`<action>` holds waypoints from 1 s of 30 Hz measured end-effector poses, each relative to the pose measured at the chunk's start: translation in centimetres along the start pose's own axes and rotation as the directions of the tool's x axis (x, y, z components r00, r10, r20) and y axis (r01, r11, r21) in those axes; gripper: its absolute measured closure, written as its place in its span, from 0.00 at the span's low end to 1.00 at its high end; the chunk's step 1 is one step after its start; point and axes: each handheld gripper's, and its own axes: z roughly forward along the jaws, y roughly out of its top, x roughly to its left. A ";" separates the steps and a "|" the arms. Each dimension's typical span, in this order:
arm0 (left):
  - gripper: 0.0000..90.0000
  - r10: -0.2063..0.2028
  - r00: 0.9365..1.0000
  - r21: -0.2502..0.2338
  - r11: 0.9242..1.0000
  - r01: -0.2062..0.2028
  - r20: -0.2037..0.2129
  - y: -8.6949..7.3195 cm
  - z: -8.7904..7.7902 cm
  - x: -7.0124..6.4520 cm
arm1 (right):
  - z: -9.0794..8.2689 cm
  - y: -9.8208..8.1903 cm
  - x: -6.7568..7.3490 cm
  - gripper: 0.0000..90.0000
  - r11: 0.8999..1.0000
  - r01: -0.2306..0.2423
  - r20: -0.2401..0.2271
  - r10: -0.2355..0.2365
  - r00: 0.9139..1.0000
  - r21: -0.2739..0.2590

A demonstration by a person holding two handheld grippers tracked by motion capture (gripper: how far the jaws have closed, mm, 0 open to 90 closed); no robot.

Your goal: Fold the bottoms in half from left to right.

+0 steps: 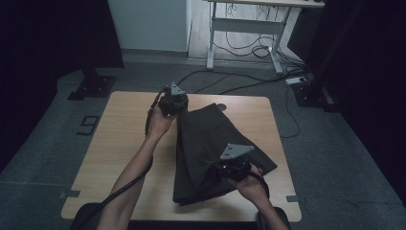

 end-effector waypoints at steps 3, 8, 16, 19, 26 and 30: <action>0.92 0.005 1.000 -0.004 1.000 -0.005 0.014 0.9 0.4 -0.4 | -0.9 -0.3 -0.6 0.92 1.000 -0.014 0.017 0.014 1.000 -0.008; 0.91 0.022 0.999 0.008 1.000 -0.022 0.039 2.7 2.8 -2.0 | -2.8 -1.6 -2.7 0.92 0.998 -0.066 0.074 0.067 0.995 -0.008; 0.91 0.018 0.998 0.025 1.000 -0.020 0.059 3.4 6.9 -3.7 | -3.1 -4.1 -5.1 0.92 0.990 -0.141 0.132 0.136 0.982 0.026; 0.91 -0.012 0.997 0.028 1.000 0.010 0.070 2.9 8.8 -4.3 | -2.7 -5.4 -6.2 0.92 0.983 -0.177 0.148 0.169 0.974 0.043; 0.90 -0.042 0.997 0.031 0.999 0.040 0.071 1.9 12.9 -5.8 | -1.8 -8.4 -8.3 0.91 0.964 -0.257 0.168 0.244 0.955 0.064; 0.78 -0.052 0.995 0.046 0.998 0.049 0.080 2.0 14.5 -6.5 | -1.4 -9.7 -9.1 0.90 0.955 -0.287 0.184 0.269 0.945 0.078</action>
